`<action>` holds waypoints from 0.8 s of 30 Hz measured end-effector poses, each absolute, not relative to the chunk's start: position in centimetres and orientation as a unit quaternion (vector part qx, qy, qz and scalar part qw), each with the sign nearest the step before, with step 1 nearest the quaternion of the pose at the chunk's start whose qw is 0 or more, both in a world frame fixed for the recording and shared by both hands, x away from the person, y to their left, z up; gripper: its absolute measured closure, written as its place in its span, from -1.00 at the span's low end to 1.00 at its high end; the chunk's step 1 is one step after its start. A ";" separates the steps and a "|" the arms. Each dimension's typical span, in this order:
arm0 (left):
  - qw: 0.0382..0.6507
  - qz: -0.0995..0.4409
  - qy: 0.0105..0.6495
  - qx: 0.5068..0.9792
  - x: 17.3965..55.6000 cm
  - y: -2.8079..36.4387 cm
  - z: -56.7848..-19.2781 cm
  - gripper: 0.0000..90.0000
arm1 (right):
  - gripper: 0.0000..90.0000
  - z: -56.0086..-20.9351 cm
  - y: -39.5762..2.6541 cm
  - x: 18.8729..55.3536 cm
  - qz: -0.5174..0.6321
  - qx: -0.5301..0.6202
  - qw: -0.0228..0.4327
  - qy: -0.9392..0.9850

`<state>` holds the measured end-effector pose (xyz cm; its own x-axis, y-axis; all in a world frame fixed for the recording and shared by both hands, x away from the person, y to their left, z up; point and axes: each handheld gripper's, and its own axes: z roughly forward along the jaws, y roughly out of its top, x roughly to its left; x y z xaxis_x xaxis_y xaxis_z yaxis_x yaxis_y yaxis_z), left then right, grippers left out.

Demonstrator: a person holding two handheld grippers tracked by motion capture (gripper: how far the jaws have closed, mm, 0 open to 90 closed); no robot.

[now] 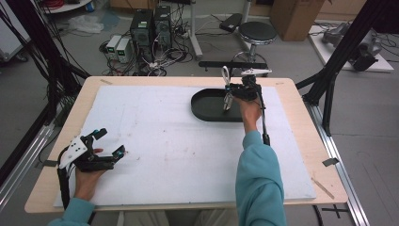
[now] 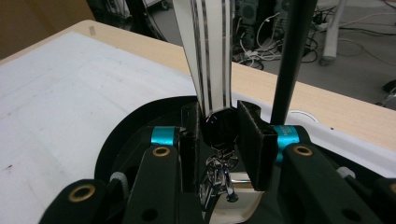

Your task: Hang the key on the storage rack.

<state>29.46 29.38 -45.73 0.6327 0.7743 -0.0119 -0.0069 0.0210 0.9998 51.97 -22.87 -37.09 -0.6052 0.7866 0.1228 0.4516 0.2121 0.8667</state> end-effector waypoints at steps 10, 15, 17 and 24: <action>0.646 0.304 0.304 0.631 29.4 29.4 -45.7 -0.96 | 0.37 -36.7 -22.9 51.7 0.472 0.410 0.182 0.759; 0.646 0.303 0.307 0.630 29.5 29.4 -45.7 -0.96 | -0.21 -36.4 -22.9 50.9 0.500 0.404 0.167 0.747; 0.645 0.304 0.307 0.630 29.5 29.4 -45.7 -0.96 | -0.53 -36.2 -22.9 50.3 0.520 0.400 0.153 0.739; 0.646 0.305 0.306 0.630 29.4 29.4 -45.7 -0.96 | -0.98 -34.8 -23.4 46.4 0.574 0.348 0.175 0.720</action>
<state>29.42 29.39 -45.74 0.6272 0.7788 -0.0104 -0.0087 0.0204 0.9998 46.38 -23.40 -34.77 -0.6964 0.7023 0.1478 0.3000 0.0977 0.9489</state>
